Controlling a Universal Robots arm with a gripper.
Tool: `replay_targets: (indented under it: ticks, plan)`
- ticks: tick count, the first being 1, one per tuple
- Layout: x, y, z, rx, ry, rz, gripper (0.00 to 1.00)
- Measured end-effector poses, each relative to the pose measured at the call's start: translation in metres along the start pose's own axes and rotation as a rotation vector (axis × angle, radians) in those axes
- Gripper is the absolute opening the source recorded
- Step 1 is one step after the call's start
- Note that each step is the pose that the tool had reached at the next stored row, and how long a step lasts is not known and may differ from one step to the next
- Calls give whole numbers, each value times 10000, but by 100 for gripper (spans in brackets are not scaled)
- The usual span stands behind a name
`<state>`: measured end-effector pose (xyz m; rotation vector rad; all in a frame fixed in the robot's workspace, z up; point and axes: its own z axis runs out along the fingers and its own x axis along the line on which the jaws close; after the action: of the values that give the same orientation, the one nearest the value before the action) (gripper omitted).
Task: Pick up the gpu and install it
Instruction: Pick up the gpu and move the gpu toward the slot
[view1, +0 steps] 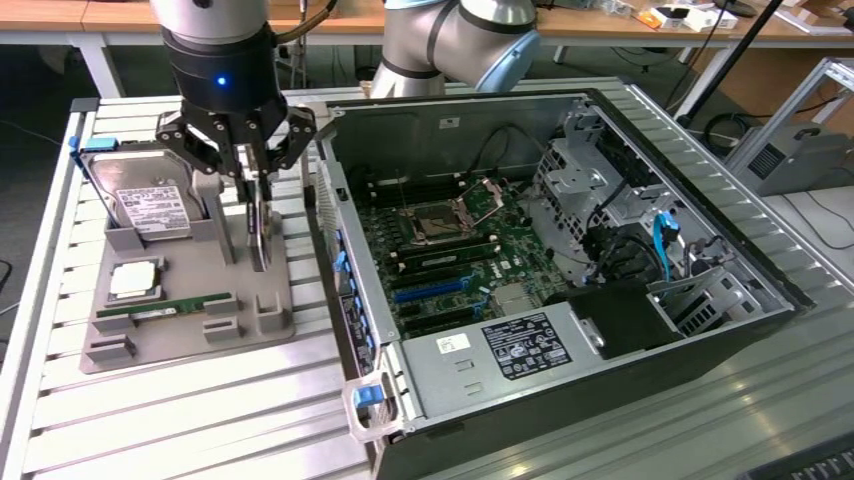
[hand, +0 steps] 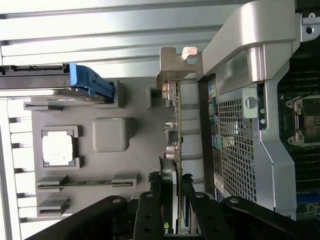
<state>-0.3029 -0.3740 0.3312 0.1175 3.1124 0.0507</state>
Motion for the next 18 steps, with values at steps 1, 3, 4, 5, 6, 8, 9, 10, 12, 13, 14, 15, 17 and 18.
replay_targets:
  ticks: [1,3,4,5,6,8,9,10,12,13,14,15,17,18]
  plan:
    - [0,0,-8,-3,0,0,27]
    - [0,1,-28,-5,2,1,27]
    - [-1,1,-34,-6,1,0,27]
    - [-1,1,-41,-7,1,1,27]
    - [-1,1,-51,-9,1,1,27]
    - [-1,2,-63,-11,1,1,27]
    - [-2,2,-70,-13,1,1,27]
    - [-2,2,-77,-15,1,1,27]
    - [-2,3,-94,-19,2,1,27]
    - [-2,3,-100,-21,2,1,27]
    - [-3,3,-109,-24,2,1,27]
    - [-3,4,-117,-26,2,1,27]
    - [-3,4,-131,-30,2,2,27]
    - [-3,4,-136,-32,3,2,27]
